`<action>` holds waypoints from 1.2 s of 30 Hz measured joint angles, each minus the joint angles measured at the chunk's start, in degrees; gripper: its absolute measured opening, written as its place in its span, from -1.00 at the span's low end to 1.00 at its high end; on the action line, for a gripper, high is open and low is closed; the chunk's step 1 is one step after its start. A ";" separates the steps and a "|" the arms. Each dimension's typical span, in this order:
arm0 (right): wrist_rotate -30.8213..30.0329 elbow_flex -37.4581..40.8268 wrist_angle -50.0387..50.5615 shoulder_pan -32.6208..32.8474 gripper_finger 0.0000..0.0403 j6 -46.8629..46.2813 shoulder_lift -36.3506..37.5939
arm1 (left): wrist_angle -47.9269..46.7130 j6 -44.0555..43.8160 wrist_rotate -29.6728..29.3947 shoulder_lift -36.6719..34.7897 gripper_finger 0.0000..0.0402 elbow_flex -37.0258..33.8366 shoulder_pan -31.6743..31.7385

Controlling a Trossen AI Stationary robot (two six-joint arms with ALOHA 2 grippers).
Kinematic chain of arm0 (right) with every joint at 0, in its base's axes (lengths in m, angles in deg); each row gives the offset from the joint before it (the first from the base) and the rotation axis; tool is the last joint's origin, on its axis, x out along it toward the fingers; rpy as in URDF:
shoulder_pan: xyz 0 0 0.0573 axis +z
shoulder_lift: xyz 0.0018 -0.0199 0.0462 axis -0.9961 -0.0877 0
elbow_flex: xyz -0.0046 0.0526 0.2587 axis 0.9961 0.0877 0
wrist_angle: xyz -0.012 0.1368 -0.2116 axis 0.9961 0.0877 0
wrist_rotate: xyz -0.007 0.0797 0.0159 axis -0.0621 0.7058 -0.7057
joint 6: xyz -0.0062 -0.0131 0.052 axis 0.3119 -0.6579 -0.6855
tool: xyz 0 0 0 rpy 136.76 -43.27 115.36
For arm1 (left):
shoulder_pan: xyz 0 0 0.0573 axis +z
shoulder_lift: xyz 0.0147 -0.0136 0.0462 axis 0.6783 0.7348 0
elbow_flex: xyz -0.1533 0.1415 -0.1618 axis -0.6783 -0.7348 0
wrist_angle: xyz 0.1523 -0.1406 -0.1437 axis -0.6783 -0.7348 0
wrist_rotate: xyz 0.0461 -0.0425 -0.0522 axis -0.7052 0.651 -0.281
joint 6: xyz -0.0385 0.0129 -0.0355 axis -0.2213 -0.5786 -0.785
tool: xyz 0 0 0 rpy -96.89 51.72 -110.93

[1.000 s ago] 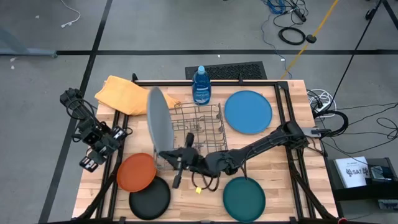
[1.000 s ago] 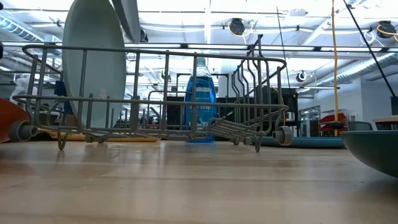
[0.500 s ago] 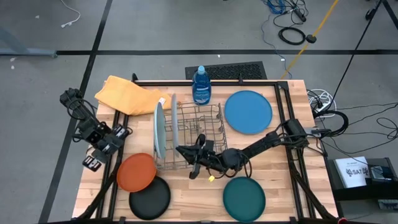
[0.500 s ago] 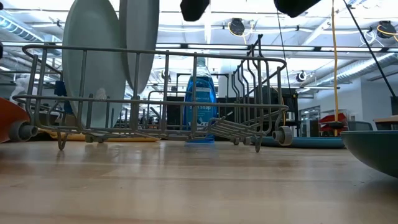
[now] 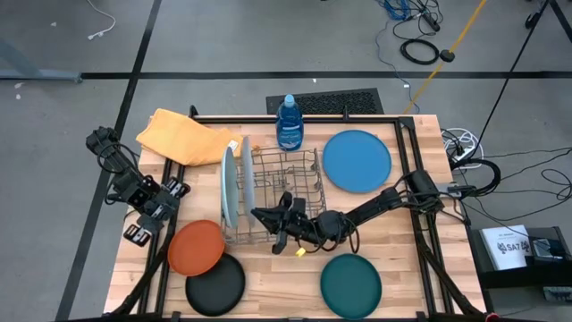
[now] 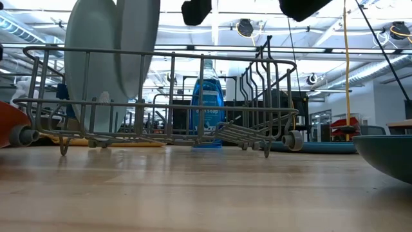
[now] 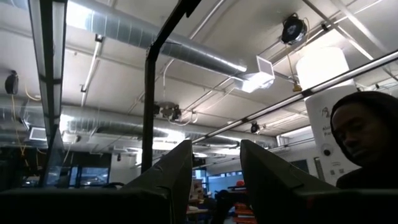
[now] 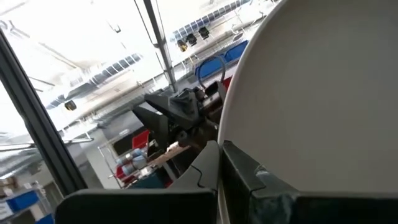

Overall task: Sort dishes
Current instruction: Put the gray plate in the dish rack

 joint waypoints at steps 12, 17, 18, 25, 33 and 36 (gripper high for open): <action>1.58 -4.53 -0.66 -0.72 -1.00 -1.77 -3.87 | -0.15 -0.41 -0.06 0.01 -0.32 0.00 -0.01; 0.33 -4.76 3.13 -0.72 -1.00 -3.79 -3.89 | -0.14 -0.39 -0.06 0.00 -0.32 0.00 0.00; -0.32 -4.76 3.56 -0.71 -1.00 -4.16 -3.89 | -0.13 -0.39 -0.06 -0.01 -0.32 0.00 -0.01; -3.21 -4.76 3.81 -0.66 -1.00 -5.13 -3.91 | -0.13 -0.42 -0.06 0.00 -0.32 0.00 -0.01; -3.73 -4.81 9.87 -0.74 -1.00 -8.74 -3.91 | -0.13 -0.42 -0.06 0.01 -0.32 0.00 0.01; -5.01 -4.81 12.95 -0.88 -1.00 -10.03 -3.91 | -0.13 -0.42 -0.06 -0.01 -0.32 0.00 0.01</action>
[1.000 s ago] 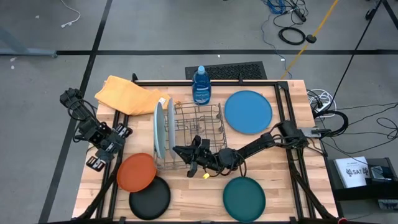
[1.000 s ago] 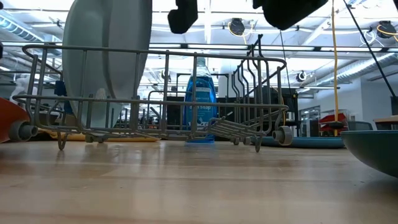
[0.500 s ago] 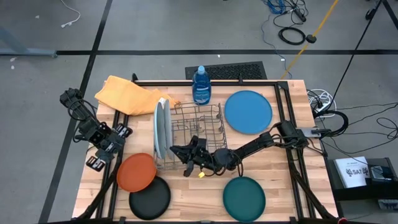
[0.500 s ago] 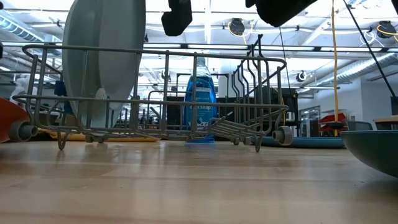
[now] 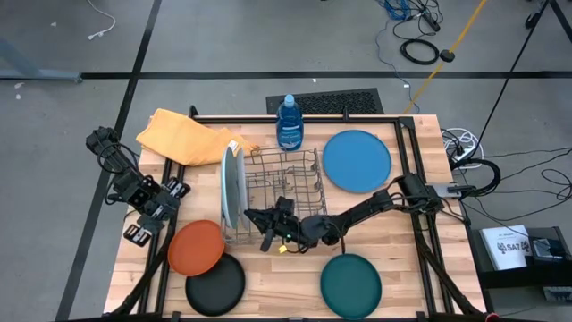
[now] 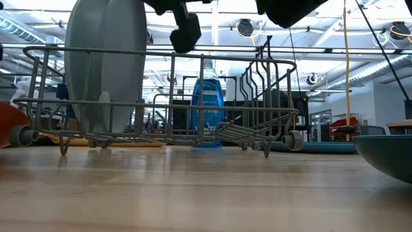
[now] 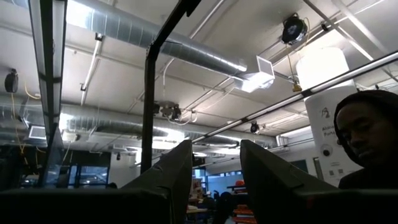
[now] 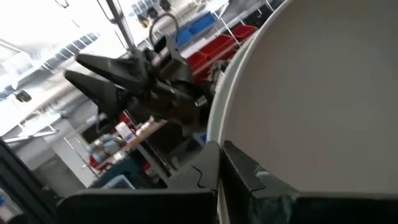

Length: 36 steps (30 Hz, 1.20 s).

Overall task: Sort dishes
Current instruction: Put the gray plate in the dish rack, then put the blue plate in the dish rack

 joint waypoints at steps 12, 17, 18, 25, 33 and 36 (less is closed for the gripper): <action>1.01 -0.02 5.20 -0.98 -1.00 -1.14 0.02 | 0.02 0.04 -0.02 0.00 -0.32 0.00 0.00; 3.87 -0.02 6.13 -1.57 -0.95 -1.07 0.02 | 0.02 0.02 -0.02 0.00 -0.32 0.00 0.00; 4.01 -0.02 6.25 -1.59 -0.93 -0.88 0.02 | 0.02 0.02 -0.02 0.02 -0.32 0.00 0.00; 6.71 0.00 6.58 -2.12 -0.69 0.26 0.02 | 0.04 0.00 -0.02 0.02 -0.32 0.00 0.00; 9.94 0.00 6.36 -2.51 -0.28 0.30 0.02 | 0.20 -0.04 -0.02 0.01 -0.32 0.00 0.00; 11.13 -0.18 6.72 -2.60 -0.14 0.35 0.02 | 0.20 -0.06 -0.02 0.00 -0.32 0.00 -0.02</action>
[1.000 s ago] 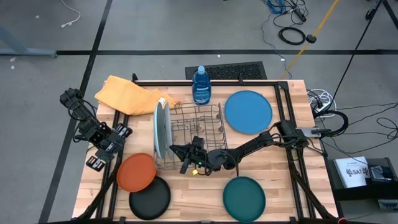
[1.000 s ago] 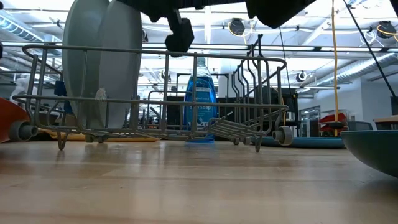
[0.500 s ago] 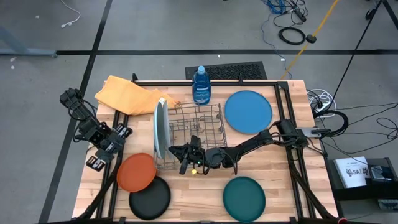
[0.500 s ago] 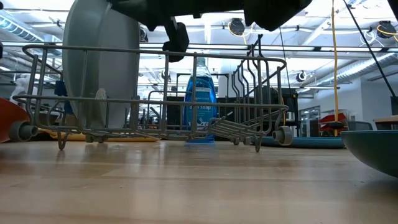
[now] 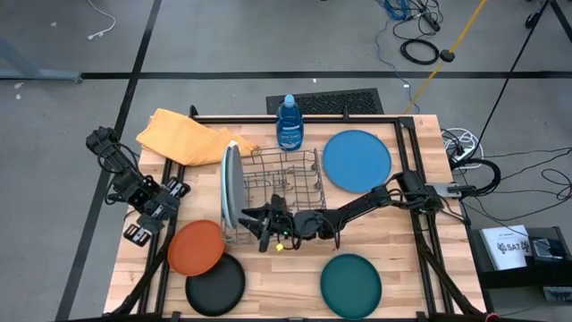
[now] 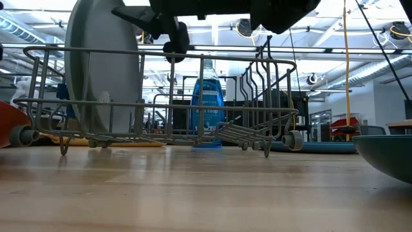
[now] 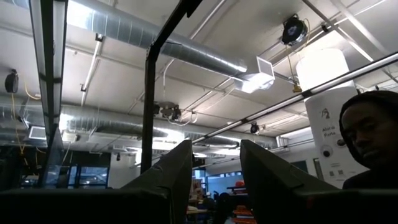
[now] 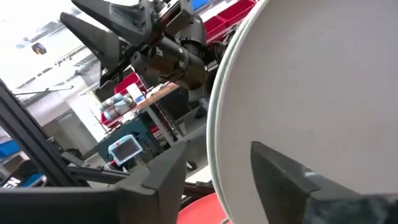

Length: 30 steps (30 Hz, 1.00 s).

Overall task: Sort dishes
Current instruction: Put the blue plate in the dish rack

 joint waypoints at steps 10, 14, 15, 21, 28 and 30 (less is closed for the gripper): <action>0.11 -3.40 3.49 0.07 -0.03 6.32 0.09 | 0.00 -0.07 0.00 0.00 -0.32 0.00 0.02; 0.07 -3.47 3.91 0.27 -0.03 8.51 0.73 | 0.01 -0.09 0.03 0.00 -0.32 0.00 0.02; 0.07 -3.47 3.89 0.33 -0.03 9.15 1.06 | 0.02 -0.09 0.04 0.00 -0.32 0.00 0.01; -0.06 -3.47 8.40 1.48 -0.02 17.18 5.45 | 0.00 -0.11 0.07 0.02 -0.32 0.00 0.01; -10.08 -3.47 22.69 5.19 -0.02 30.51 15.64 | 0.00 -0.27 0.15 0.00 -0.32 0.00 0.01; -15.17 -3.47 27.83 6.74 -0.02 33.71 19.06 | -0.02 -0.27 0.17 0.02 -0.32 0.00 0.02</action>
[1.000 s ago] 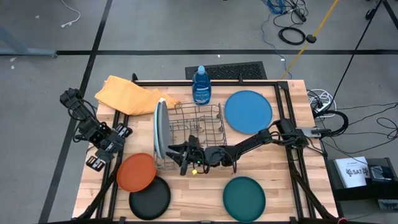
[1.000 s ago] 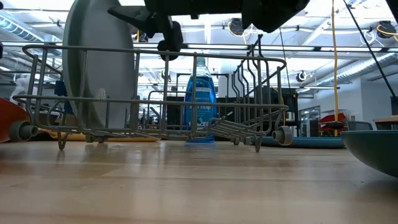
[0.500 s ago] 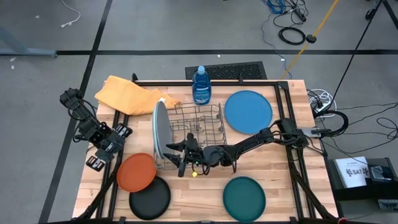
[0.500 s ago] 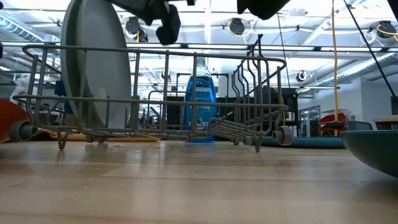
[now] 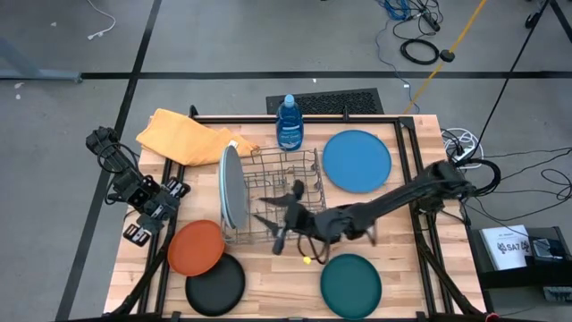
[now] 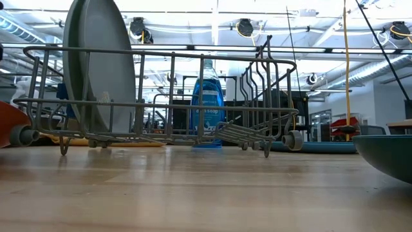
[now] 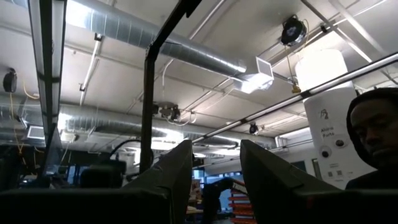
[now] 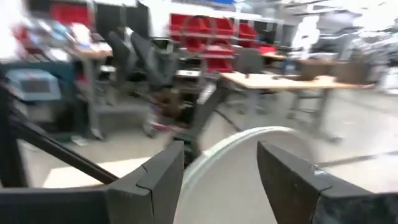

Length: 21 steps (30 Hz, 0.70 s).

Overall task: Sort dishes
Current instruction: Put the blue plate in the dish rack

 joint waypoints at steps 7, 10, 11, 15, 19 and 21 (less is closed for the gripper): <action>-14.76 -0.04 25.23 6.82 -0.02 0.13 11.27 | 0.00 0.00 0.02 -0.01 -0.32 0.00 -0.01; -19.54 -0.04 37.20 9.86 -0.02 -5.37 14.88 | 0.00 0.02 0.02 0.00 -0.32 0.00 0.00; -20.65 -0.04 41.31 10.69 -0.02 -8.14 15.82 | 0.00 0.03 0.03 0.00 -0.32 0.00 -0.02; -21.29 -0.04 59.25 12.48 -0.02 -24.03 18.38 | -0.02 0.18 0.00 -0.02 -0.32 0.00 -0.02; -19.27 -0.04 79.42 12.43 -0.02 -41.96 18.71 | -0.20 0.22 -0.02 -0.02 -0.32 0.00 -0.02; -14.98 -0.04 89.63 11.51 -0.02 -50.86 18.62 | -0.20 0.20 -0.06 -0.02 -0.32 0.00 -0.01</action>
